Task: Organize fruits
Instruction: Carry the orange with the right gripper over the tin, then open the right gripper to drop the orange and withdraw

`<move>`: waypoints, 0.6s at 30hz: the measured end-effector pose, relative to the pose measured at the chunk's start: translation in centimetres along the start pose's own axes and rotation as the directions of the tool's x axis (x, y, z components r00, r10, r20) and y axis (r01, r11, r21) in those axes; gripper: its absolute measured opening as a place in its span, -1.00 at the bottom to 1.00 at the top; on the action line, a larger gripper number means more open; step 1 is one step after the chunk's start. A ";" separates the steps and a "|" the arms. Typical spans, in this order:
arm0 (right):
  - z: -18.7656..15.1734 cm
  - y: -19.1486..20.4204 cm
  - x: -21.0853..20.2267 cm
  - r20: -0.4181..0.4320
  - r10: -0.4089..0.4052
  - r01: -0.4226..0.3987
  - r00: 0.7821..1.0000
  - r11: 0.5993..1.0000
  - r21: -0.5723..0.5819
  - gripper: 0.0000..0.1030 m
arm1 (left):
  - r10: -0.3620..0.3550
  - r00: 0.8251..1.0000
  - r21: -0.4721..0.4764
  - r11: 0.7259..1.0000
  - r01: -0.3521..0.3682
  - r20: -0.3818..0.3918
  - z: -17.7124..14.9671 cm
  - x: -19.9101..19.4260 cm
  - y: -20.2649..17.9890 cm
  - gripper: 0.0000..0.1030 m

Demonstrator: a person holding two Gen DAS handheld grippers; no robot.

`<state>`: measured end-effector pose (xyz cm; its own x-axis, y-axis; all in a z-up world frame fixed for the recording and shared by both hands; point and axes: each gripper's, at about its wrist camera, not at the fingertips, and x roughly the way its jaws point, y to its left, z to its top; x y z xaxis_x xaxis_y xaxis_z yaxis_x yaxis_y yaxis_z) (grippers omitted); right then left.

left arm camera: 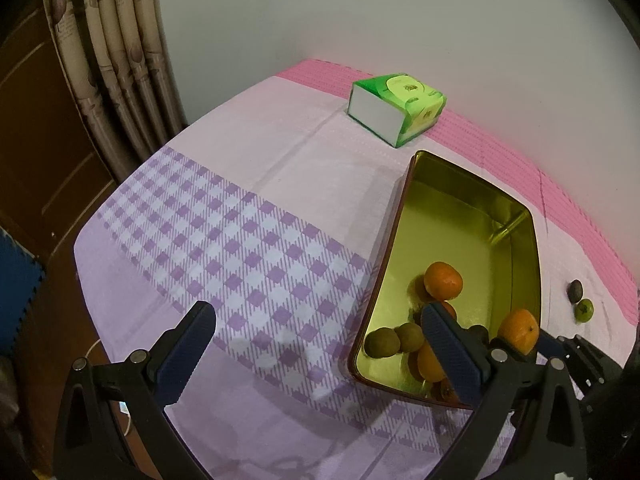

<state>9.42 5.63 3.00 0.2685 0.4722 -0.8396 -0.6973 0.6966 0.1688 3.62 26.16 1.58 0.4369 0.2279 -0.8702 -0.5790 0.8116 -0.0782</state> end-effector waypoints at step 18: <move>-0.6 -0.4 0.4 -0.016 0.035 -0.034 0.999 0.999 0.021 -0.17 | -0.008 1.000 0.002 1.000 0.008 -0.015 -0.1 0.2 -0.1 0.98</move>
<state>9.44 5.25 2.27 0.2336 0.4875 -0.8413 -0.6917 0.6914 0.2086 3.70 26.06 1.42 0.4312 0.2138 -0.8765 -0.5743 0.8143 -0.0839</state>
